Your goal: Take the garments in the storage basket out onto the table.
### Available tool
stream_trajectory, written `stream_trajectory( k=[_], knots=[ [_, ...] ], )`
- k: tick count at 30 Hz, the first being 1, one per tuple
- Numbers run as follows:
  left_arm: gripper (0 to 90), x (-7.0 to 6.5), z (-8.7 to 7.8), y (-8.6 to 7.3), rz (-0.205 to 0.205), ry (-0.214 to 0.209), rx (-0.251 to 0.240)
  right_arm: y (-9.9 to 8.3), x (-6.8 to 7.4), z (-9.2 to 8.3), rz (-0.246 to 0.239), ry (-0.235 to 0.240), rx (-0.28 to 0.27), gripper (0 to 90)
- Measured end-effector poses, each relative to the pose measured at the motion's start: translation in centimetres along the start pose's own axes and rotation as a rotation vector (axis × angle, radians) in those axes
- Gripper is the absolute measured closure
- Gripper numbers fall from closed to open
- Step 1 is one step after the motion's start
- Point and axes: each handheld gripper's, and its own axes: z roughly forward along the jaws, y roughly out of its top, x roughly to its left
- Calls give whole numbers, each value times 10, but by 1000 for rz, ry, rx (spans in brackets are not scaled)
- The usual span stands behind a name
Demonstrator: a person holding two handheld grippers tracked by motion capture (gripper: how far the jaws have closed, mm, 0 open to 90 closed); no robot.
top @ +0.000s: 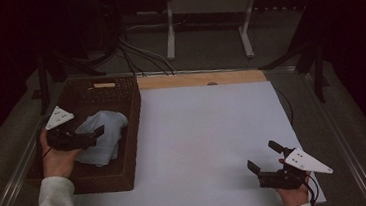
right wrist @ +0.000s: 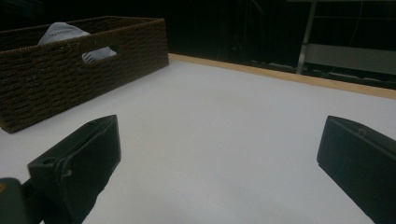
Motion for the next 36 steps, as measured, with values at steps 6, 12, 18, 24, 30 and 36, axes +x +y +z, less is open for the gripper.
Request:
stream_trajectory(
  k=[6, 12, 18, 24, 30, 36],
  knots=[
    [1, 3, 4, -1, -6, 9, 2, 0, 0, 0, 0, 0, 0, 0],
    [2, 5, 9, -2, -14, 27, 21, 0, 0, 0, -1, -1, -1, 0],
    [2, 7, 14, -3, -26, 27, 27, 0, 0, 0, -1, 0, -1, 0],
    [2, 10, 18, -4, -37, 40, 55, 0, 0, 1, -2, -1, -1, 0],
    [2, 14, 24, -6, -62, 60, 116, 0, -1, 1, -1, -2, 0, 0],
    [2, 15, 28, -7, -61, 63, 137, 0, -1, 0, -2, -2, -1, 0]
  ],
)
